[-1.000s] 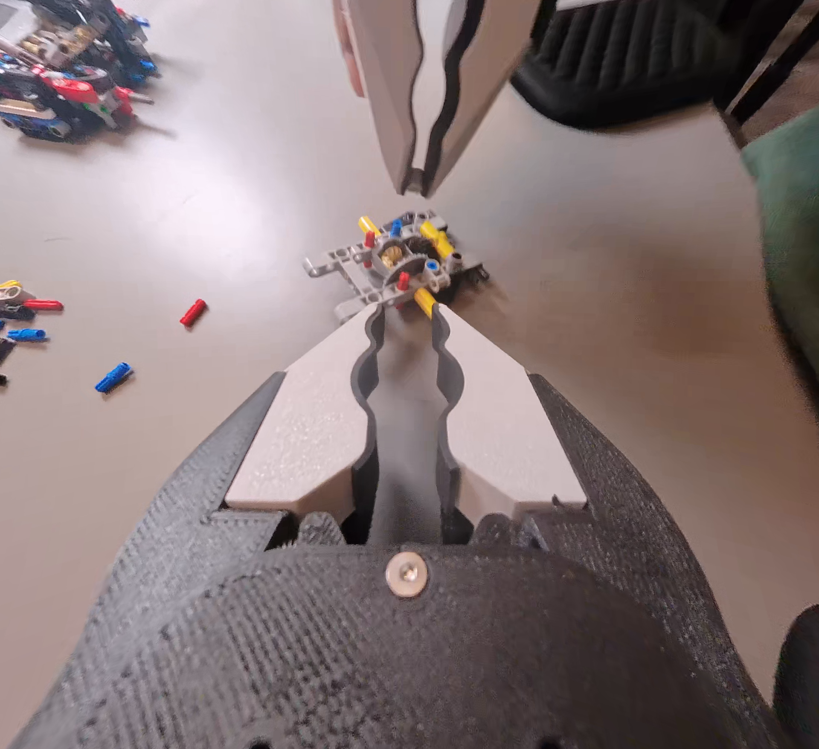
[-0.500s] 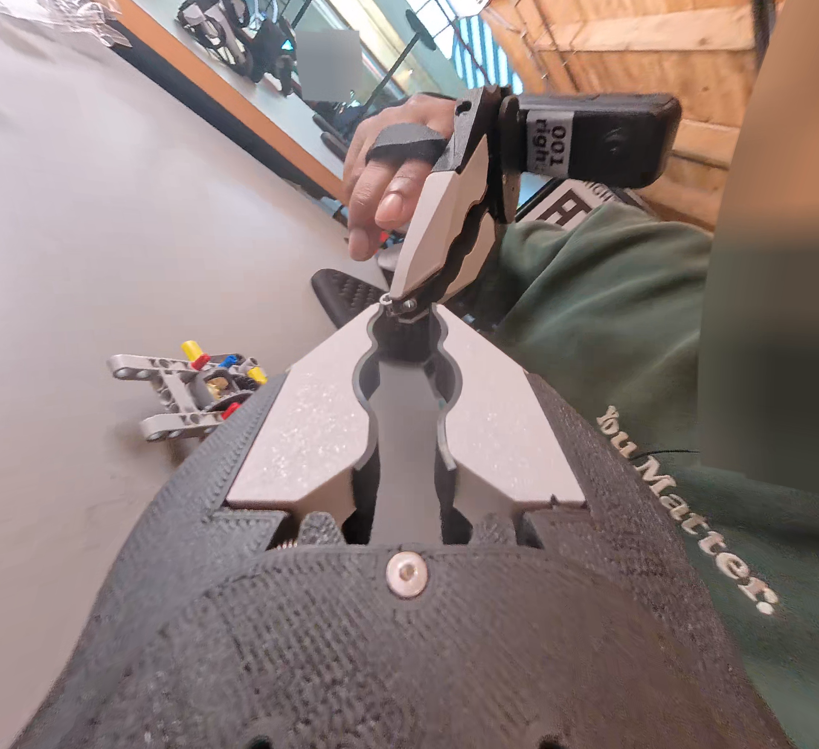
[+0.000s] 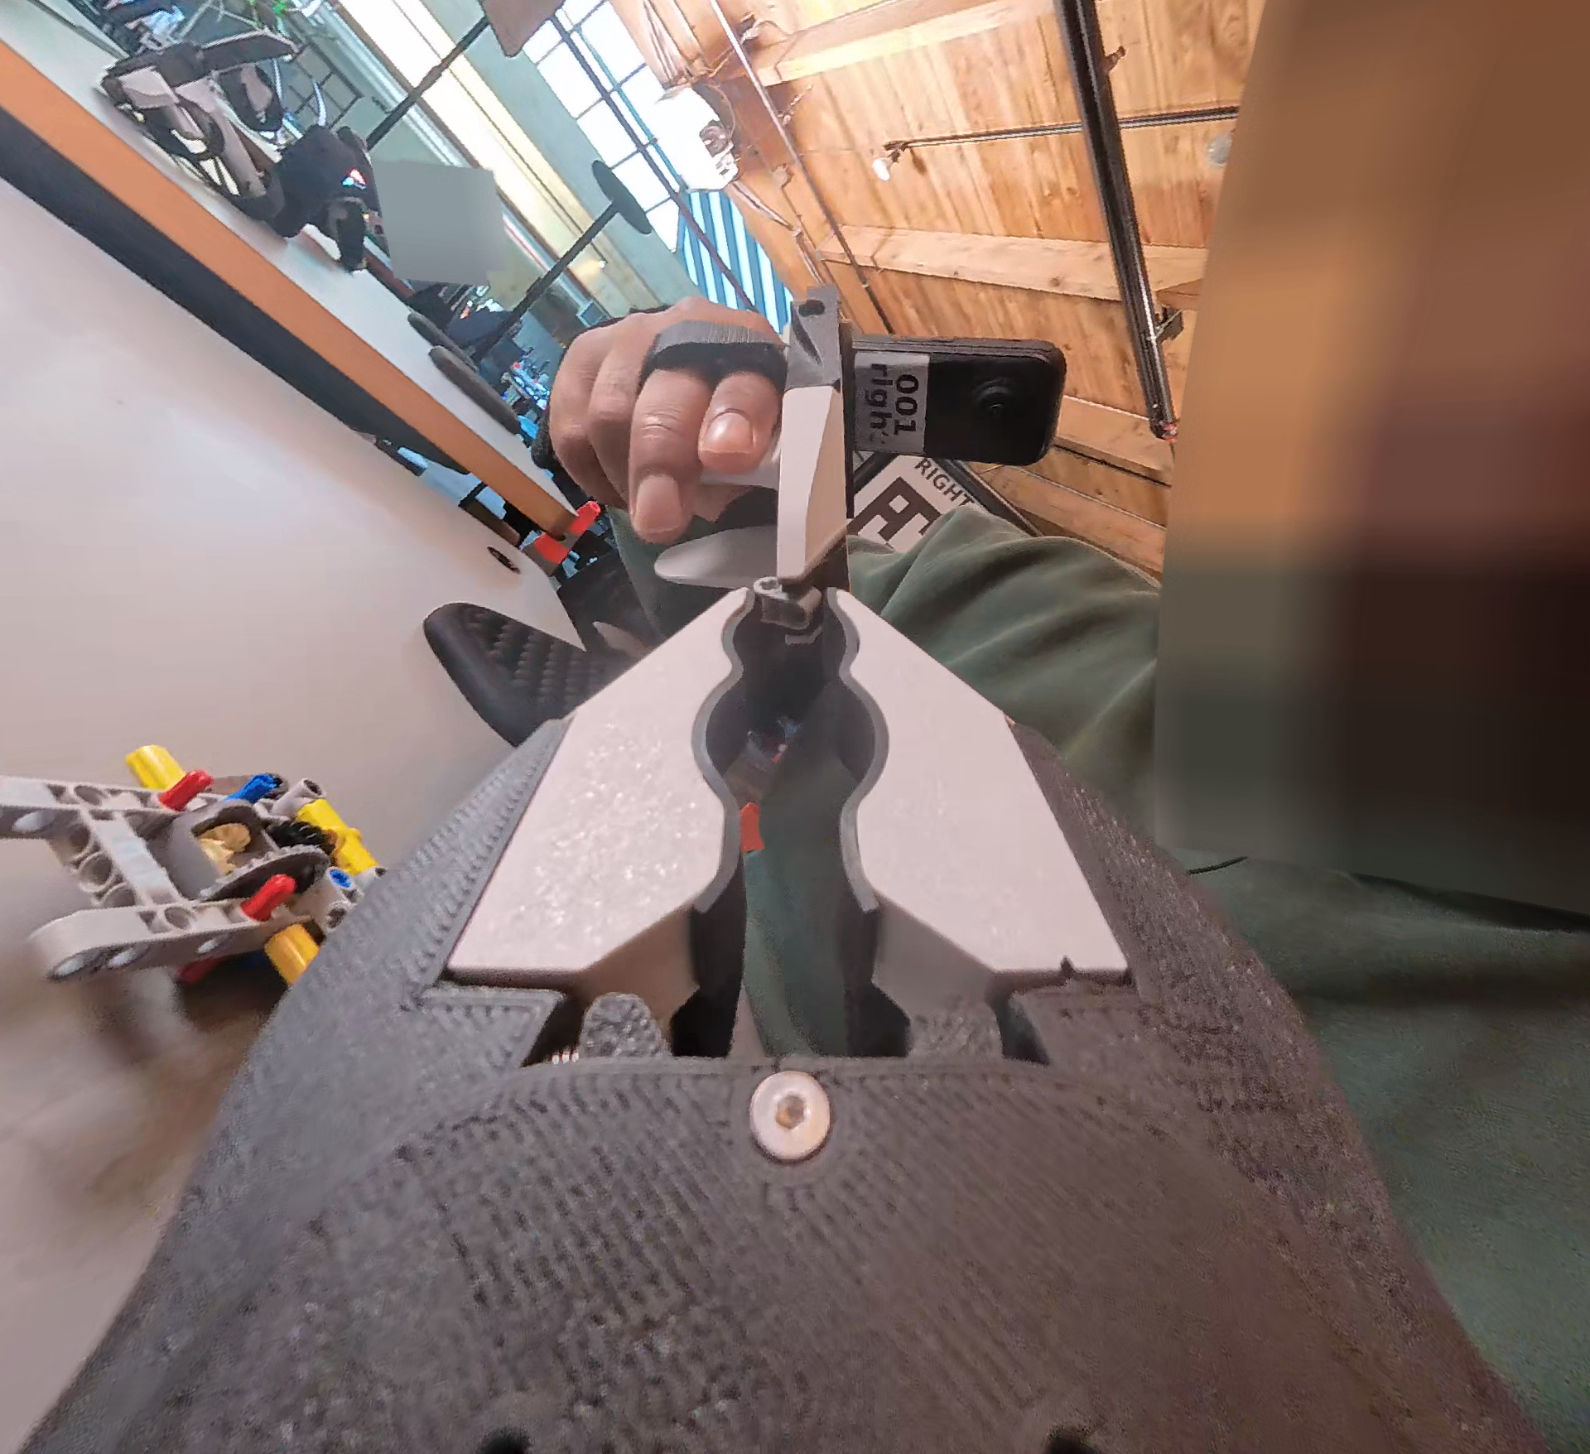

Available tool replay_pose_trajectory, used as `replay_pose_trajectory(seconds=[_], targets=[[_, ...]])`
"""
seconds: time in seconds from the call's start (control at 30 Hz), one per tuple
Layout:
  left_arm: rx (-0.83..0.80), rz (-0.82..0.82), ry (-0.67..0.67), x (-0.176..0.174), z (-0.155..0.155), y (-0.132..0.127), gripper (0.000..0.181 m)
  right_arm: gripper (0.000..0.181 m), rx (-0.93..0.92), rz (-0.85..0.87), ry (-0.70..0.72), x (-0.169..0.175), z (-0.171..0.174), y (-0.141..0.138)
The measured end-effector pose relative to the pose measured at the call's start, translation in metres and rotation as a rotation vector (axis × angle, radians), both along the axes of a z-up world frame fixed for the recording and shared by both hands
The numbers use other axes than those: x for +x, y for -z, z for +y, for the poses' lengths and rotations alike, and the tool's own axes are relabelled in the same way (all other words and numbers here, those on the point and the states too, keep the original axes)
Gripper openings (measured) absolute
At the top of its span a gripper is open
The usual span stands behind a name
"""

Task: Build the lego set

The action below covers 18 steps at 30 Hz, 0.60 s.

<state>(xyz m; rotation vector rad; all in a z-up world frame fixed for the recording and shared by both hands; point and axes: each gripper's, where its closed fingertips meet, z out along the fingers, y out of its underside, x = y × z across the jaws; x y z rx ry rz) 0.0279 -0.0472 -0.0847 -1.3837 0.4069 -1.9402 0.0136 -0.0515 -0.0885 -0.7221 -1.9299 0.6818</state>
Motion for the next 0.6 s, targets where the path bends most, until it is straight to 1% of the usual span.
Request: replay_pose_trajectory(seconds=[0.27,0.43,0.5,0.53,0.6], targets=[[-0.011,-0.008,0.007,0.001,0.0,-0.001,0.012,0.006,0.035,0.001,0.002,0.002,-0.001,-0.002],[-0.009,0.02,-0.009,0.002,0.001,0.002,0.012,0.006,0.016,-0.046,0.013,0.003,0.0,0.001],[0.03,0.104,-0.078,-0.001,0.008,0.007,0.014,0.006,-0.009,-0.08,0.024,0.005,0.005,0.006],[0.065,0.191,-0.134,-0.004,0.014,0.015,0.019,0.006,-0.016,-0.105,0.036,0.007,0.011,0.011],[0.151,0.445,-0.253,-0.011,0.028,0.038,0.026,0.006,-0.035,-0.202,0.065,0.014,0.028,0.029]])
